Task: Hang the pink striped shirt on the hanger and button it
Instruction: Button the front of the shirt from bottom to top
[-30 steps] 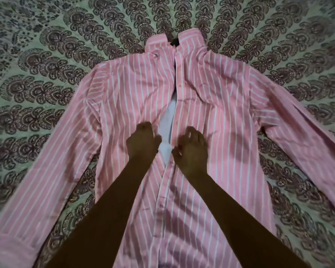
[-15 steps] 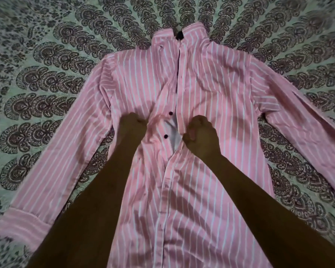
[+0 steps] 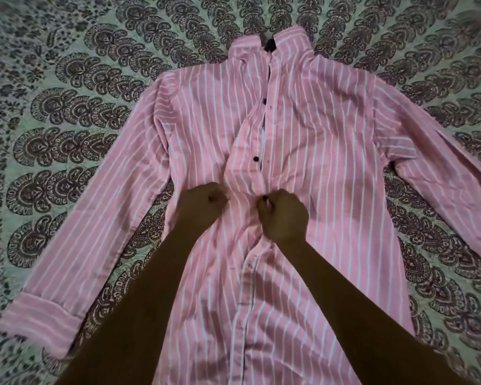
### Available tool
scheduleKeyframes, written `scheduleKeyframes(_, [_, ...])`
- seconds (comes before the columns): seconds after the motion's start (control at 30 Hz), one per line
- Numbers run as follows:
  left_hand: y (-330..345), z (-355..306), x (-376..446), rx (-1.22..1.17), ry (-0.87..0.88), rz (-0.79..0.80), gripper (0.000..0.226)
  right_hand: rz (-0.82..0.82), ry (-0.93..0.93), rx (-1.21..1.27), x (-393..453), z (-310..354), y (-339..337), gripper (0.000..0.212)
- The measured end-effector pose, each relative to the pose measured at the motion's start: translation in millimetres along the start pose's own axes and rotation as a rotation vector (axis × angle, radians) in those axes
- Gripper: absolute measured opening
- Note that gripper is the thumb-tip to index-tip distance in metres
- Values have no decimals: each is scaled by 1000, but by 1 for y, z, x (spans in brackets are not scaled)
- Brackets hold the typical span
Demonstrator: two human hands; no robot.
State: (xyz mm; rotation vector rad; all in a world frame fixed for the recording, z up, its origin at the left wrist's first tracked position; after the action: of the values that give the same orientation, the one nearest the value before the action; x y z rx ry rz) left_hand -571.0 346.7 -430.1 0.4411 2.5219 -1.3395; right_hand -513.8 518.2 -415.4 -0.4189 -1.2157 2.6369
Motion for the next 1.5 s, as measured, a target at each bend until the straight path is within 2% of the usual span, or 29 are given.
scheduleKeyframes(0.07, [-2,-4,-2,89,66,-9,36,132,-74,-120,-15,-13,7,45])
scheduleKeyframes(0.13, [-3,-6,-3,162,97,-19,44,228,-146,-23,-32,-22,14,56])
scheduleKeyframes(0.17, [-4,-8,-5,200,106,-21,44,211,-136,115,-40,-25,11,61])
scheduleKeyframes(0.23, [-8,-10,-16,251,112,-65,37,114,-65,380,-53,-33,1,55])
scheduleKeyframes(0.3, [-9,-12,-38,192,108,-113,29,61,-44,416,-73,-44,-3,40])
scheduleKeyframes(0.37, [2,-14,-71,78,131,-25,26,119,-132,294,-94,-50,1,36])
scheduleKeyframes(0.47, [39,5,-121,32,166,155,30,192,-294,-13,-133,-50,8,63])
scheduleKeyframes(0.57, [62,29,-155,97,145,108,27,286,-380,-135,-173,-47,15,94])
scheduleKeyframes(0.73, [68,30,-189,177,340,62,48,565,-606,-384,-238,-61,37,132])
scheduleKeyframes(0.77, [68,32,-194,205,386,64,50,589,-636,-419,-246,-65,36,133])
scheduleKeyframes(0.8, [68,36,-198,237,431,69,51,592,-665,-450,-250,-66,34,126])
scheduleKeyframes(0.87, [71,47,-208,279,491,113,52,508,-690,-454,-251,-62,27,97])
scheduleKeyframes(0.93, [72,54,-220,312,541,135,54,430,-659,-343,-247,-59,19,71])
scheduleKeyframes(1.03, [68,51,-235,323,568,120,60,391,-416,190,-238,-55,1,44])
scheduleKeyframes(1.1, [69,46,-242,335,512,136,69,394,-39,735,-235,-57,-12,34])
scheduleKeyframes(1.17, [75,40,-249,382,449,176,80,330,228,1076,-237,-61,-23,32])
scheduleKeyframes(1.27, [89,34,-258,494,412,210,83,285,316,1115,-238,-69,-31,32])
scheduleKeyframes(1.37, [86,29,-264,473,406,80,60,354,276,1047,-243,-72,-28,36])
scheduleKeyframes(1.43, [77,31,-269,426,397,21,62,394,126,848,-245,-69,-32,37])
scheduleKeyframes(1.5, [66,43,-277,485,443,-7,61,444,-186,465,-248,-63,-30,40])
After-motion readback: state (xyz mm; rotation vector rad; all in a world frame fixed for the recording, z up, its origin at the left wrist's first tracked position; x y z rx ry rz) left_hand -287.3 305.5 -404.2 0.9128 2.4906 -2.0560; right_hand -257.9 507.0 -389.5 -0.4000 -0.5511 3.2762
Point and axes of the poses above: each hand's wrist, its own x-axis towards the middle knuckle, its own y-axis out of the palm, z = x × y, the point moved 5 cm from there along x, towards the middle knuckle, and after that the axes turned 6 degrees about x, right-handed, at the moved point
